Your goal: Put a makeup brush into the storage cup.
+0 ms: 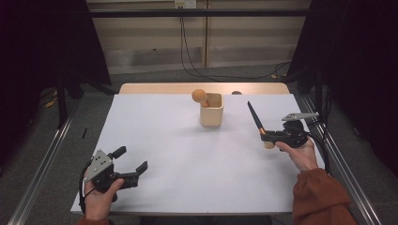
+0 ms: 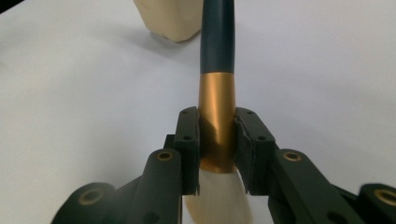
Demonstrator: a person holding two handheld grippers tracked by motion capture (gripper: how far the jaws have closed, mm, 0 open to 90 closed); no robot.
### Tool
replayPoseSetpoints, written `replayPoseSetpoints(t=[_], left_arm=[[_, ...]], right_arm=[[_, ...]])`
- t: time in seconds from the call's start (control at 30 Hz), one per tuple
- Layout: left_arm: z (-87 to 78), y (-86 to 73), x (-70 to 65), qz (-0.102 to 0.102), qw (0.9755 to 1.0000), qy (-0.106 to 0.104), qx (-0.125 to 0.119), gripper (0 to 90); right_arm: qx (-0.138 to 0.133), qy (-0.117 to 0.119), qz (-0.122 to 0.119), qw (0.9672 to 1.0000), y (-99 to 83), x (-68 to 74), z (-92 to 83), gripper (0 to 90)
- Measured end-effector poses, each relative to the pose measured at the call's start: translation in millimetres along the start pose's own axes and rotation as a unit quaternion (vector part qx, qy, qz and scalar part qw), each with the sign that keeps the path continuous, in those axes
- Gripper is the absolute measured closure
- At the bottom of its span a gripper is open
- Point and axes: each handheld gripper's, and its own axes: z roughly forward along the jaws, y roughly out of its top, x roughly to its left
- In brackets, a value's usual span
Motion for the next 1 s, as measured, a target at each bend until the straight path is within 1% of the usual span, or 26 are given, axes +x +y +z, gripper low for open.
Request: replayPoseSetpoints(t=[0.1,0.17,0.23,0.3,0.33,0.37,0.43,0.63,0.77,0.87,0.97,1.0], left_arm=[[2.0,1.8,-2.0,0.002,1.0000,-0.006,0.003,3.9],[4.0,2.9,-3.8,0.004,0.9999,-0.014,0.007,3.5],[7.0,3.7,-6.6,0.009,0.9997,-0.021,0.009,3.3],[10.3,4.1,-10.0,0.009,0.9994,-0.030,0.011,3.0],[11.8,4.3,-11.5,0.010,0.9993,-0.035,0.012,3.0],[13.1,4.5,-12.9,0.012,0.9991,-0.039,0.015,3.0],[16.1,4.7,-16.1,0.010,0.9989,-0.044,0.015,2.9],[23.4,8.0,-22.0,0.010,0.9976,-0.065,0.021,2.8],[31.2,12.4,-27.5,0.018,0.9964,-0.080,0.024,2.8],[37.5,15.5,-33.1,0.024,0.9951,-0.093,0.023,2.8],[43.8,18.0,-37.3,0.031,0.9938,-0.104,0.026,2.8],[45.3,18.2,-38.3,0.029,0.9934,-0.107,0.028,2.8]], right_arm=[[-0.003,0.012,-0.006,0.9999,-1.3,5.1,-0.1,72.6],[-0.007,0.022,-0.012,0.9997,-1.8,10.7,-0.6,72.6],[-0.011,0.033,-0.017,0.9992,-1.9,16.2,-0.8,72.6],[-0.016,0.049,-0.019,0.9985,-2.4,21.5,0.6,72.7],[-0.014,0.050,-0.024,0.9984,-2.5,25.1,1.6,72.6],[-0.012,0.057,-0.029,0.9979,-2.4,28.9,2.8,72.6],[-0.010,0.064,-0.041,0.9971,-2.3,35.5,4.9,72.6],[-0.003,0.082,-0.051,0.9953,-2.0,47.2,9.4,72.6],[0.004,0.093,-0.061,0.9938,-0.3,54.4,13.0,72.6],[0.009,0.103,-0.069,0.9922,0.8,60.5,16.3,72.7],[0.019,0.114,-0.083,0.9898,2.0,69.2,20.0,72.7],[0.023,0.119,-0.090,0.9885,2.8,72.7,21.6,72.7]])
